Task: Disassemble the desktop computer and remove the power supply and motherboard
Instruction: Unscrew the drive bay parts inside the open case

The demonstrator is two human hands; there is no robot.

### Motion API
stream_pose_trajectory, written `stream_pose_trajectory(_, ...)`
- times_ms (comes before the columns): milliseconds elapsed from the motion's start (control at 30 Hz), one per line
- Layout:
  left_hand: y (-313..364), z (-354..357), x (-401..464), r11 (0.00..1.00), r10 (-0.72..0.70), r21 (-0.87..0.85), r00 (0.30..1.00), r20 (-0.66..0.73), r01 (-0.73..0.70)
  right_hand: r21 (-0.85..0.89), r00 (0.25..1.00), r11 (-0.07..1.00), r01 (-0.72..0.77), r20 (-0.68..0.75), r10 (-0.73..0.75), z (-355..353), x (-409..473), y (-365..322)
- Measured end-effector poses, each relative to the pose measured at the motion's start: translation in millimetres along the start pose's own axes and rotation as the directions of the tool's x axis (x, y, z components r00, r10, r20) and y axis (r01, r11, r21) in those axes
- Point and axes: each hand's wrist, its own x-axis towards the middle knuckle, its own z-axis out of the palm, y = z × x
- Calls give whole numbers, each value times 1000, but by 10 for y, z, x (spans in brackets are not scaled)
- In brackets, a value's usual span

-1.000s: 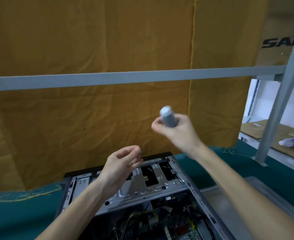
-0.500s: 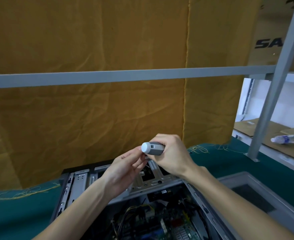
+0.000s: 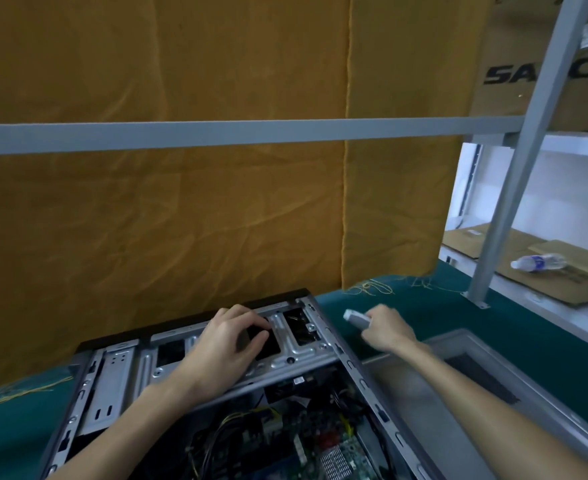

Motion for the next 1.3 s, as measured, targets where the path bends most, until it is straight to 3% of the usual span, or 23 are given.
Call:
stream_pose_trajectory(300, 20, -14, -18, 999, -23, 27, 1000, -4, 23, -172, 996, 982, -76, 37, 84, 161, 169, 208)
stream_pose_trajectory(433, 35, -17, -20, 999, -20, 40, 1000, -1, 20, -158, 989, 981, -115, 73, 128, 76, 139, 238)
stream_pose_trajectory(533, 63, -17, -23, 999, -20, 49, 1000, 6, 19, -25, 992, 996, -87, 85, 89, -134, 93, 174)
stream_pose_trajectory(600, 106, -21, -21, 999, -25, 49, 999, 20, 24, 223, 998, 975, -20, 54, 8, -365, -5, 10)
stream_pose_trajectory(667, 180, -24, 3, 1000, -26, 17, 999, 39, 25, 475, 997, 877, 63, 2, -73, -640, -183, -261)
stream_pose_trajectory(767, 358, -27, 101, 998, 9, -60, 996, 85, -4, 758, 983, 638, 131, -17, -181, -981, -489, -725)
stream_pose_trajectory(933, 688, 14, 300, 967, 49, -255, 993, 110, -19, 935, 945, 295, 197, -101, -312, -1027, -804, -1376)
stream_pose_trajectory(1100, 698, 128, 311, 917, 29, -399, 998, 56, -4, 938, 952, 229, 262, -212, -221, -795, -778, -1635)
stream_pose_trajectory(1300, 533, 198, 280, 937, 11, -349, 998, 66, 13, 932, 941, 180, 315, -281, -189, -606, -642, -1640)
